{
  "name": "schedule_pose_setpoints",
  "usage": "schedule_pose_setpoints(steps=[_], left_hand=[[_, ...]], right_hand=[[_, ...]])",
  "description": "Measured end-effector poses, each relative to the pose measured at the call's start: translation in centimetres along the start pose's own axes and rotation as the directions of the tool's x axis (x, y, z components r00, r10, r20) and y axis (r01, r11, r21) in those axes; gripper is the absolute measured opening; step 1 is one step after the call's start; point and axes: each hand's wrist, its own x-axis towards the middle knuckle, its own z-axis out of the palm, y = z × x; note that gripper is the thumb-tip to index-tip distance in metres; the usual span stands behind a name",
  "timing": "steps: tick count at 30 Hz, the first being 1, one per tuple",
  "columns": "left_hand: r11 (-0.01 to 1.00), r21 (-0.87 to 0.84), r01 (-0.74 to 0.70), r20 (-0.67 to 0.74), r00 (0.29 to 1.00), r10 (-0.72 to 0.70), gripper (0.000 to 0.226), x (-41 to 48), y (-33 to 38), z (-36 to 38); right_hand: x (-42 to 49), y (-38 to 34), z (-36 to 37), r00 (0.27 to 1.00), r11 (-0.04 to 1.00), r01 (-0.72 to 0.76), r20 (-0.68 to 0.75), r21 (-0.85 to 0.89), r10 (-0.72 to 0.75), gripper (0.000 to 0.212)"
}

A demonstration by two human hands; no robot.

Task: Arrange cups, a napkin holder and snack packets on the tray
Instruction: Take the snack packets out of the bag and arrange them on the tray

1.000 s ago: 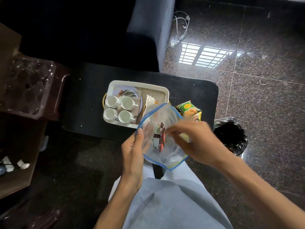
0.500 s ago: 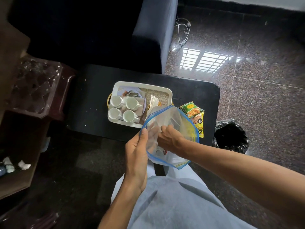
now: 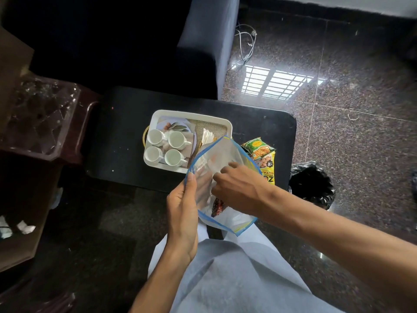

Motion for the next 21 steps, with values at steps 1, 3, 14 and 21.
schedule_pose_setpoints(steps=[1,3,14,21], left_hand=[[1.0,0.006,0.002,-0.002,1.0,-0.002,0.037,0.0,-0.1,-0.1],[1.0,0.027,0.006,-0.019,1.0,-0.006,0.038,0.1,-0.2,-0.2],[0.998,0.001,0.067,-0.064,0.996,-0.067,0.031,0.5,-0.2,0.1],[0.997,0.041,0.07,-0.053,0.996,-0.068,0.034,0.9,-0.4,1.5]], right_hand=[[-0.8,0.3,-0.7,1.0,0.999,0.003,-0.02,0.047,-0.002,0.025],[-2.6,0.9,-2.1,0.998,0.989,0.001,-0.061,0.149,0.008,0.031],[-12.5,8.1,-2.9,0.712,0.278,0.121,-0.278,0.953,0.644,0.022],[-7.7,14.6,5.4,0.33,-0.446,0.391,0.33,0.805,0.885,0.011]])
